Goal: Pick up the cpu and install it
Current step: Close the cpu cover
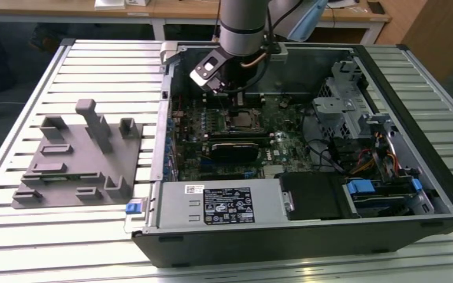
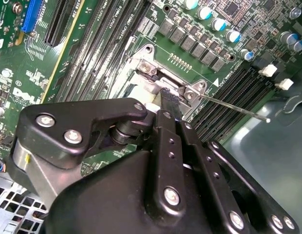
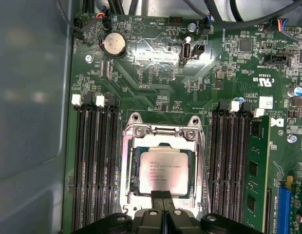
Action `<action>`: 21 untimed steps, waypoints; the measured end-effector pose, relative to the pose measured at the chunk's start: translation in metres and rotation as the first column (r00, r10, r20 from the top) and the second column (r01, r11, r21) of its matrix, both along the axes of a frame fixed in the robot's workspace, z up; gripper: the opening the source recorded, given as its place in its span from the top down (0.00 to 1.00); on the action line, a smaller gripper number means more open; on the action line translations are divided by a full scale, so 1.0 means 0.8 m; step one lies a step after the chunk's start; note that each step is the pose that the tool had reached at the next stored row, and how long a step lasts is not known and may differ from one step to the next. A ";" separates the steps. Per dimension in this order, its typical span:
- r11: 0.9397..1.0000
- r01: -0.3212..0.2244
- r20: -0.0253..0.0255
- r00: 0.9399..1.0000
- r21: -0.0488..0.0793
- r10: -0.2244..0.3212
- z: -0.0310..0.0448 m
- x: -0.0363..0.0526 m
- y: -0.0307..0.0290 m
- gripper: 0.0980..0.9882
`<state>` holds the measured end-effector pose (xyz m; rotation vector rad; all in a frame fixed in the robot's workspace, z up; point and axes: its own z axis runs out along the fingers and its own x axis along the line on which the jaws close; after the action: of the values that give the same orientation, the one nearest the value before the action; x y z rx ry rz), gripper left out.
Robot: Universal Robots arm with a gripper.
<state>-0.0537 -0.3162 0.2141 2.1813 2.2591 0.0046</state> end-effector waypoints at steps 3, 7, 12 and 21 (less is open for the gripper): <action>1.000 0.000 0.000 1.000 0.000 0.000 -0.0005 0.000 0.0000 0.99; 1.000 0.000 0.000 1.000 0.000 0.000 -0.0007 0.000 0.0000 0.99; 1.000 0.000 0.000 1.000 0.000 0.000 -0.0017 0.000 0.0001 0.99; 1.000 0.000 0.000 1.000 0.000 0.000 -0.0113 -0.001 0.0000 0.99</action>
<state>-0.0541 -0.3162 0.2051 2.1812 2.2592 0.0046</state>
